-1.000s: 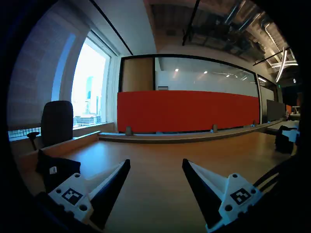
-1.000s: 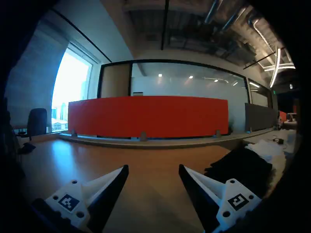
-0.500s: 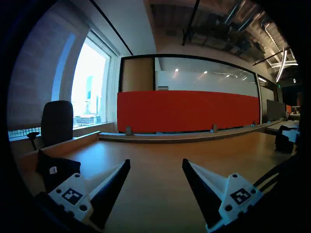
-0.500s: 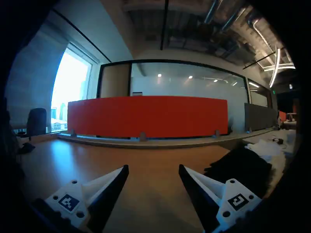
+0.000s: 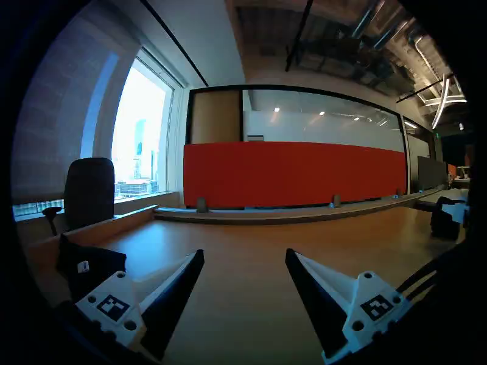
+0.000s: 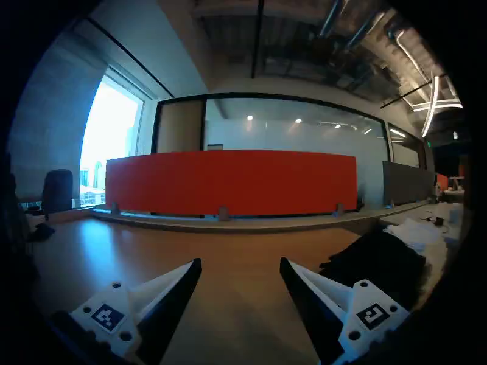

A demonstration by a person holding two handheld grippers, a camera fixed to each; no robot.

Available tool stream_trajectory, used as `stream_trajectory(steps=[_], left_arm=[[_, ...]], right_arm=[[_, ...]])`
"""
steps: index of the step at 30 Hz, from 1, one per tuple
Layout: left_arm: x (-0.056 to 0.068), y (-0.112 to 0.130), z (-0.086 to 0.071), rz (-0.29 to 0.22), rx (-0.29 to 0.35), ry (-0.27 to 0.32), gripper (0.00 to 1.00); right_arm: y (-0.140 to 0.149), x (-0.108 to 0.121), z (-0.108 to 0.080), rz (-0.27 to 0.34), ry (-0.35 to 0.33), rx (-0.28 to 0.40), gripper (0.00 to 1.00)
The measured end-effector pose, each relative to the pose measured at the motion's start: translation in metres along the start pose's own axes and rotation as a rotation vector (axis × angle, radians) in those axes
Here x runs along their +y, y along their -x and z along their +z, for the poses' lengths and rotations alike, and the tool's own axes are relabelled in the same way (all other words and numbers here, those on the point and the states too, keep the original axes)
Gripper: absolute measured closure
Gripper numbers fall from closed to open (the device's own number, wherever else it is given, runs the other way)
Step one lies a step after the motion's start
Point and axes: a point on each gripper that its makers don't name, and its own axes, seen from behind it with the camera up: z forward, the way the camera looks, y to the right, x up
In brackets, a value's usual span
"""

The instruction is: Fold towel

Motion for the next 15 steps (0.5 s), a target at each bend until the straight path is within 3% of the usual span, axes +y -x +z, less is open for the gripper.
stream_trajectory(steps=[15], left_arm=[[-0.0021,-0.005,-0.0008,0.0,-0.002,0.0,0.01]], right_arm=[[0.0006,0.0003,0.0002,0.0,0.0,0.0,0.0]])
